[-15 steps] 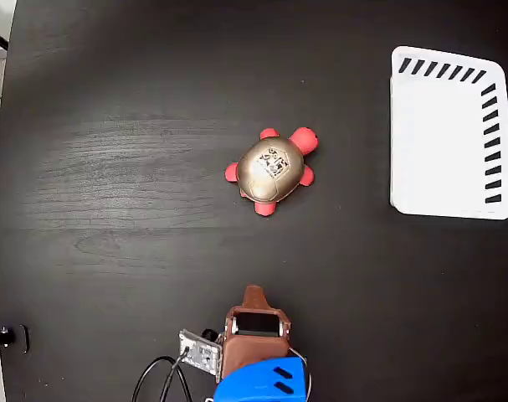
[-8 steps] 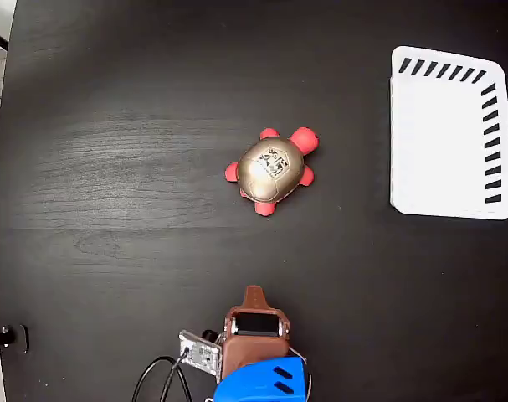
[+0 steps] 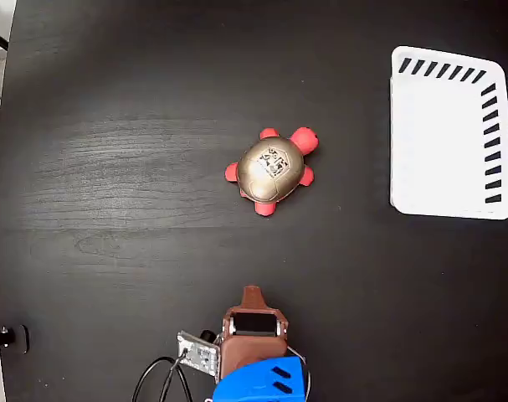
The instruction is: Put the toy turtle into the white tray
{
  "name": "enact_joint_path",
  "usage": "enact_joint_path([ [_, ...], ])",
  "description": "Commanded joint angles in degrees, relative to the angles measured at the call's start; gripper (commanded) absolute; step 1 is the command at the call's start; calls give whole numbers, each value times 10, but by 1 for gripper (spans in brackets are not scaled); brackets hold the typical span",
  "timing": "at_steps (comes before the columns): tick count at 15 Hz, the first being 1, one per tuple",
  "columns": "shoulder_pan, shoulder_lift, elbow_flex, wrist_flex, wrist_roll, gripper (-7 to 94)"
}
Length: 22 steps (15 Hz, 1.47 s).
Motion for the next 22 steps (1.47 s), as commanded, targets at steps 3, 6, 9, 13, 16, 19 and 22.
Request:
enact_joint_path([
  [3, -30, -181, -125, -61, -11, -1],
  [6, -15, -343, -258, -60, -56, -1],
  [9, 18, -475, -373, -43, -120, -1],
  [13, 43, -664, -573, 18, -205, -1],
  [16, 44, -784, -687, 59, -250, -1],
  [19, 38, -860, -756, 84, -293, 0],
  [22, 50, -928, -800, 96, -345, 29],
])
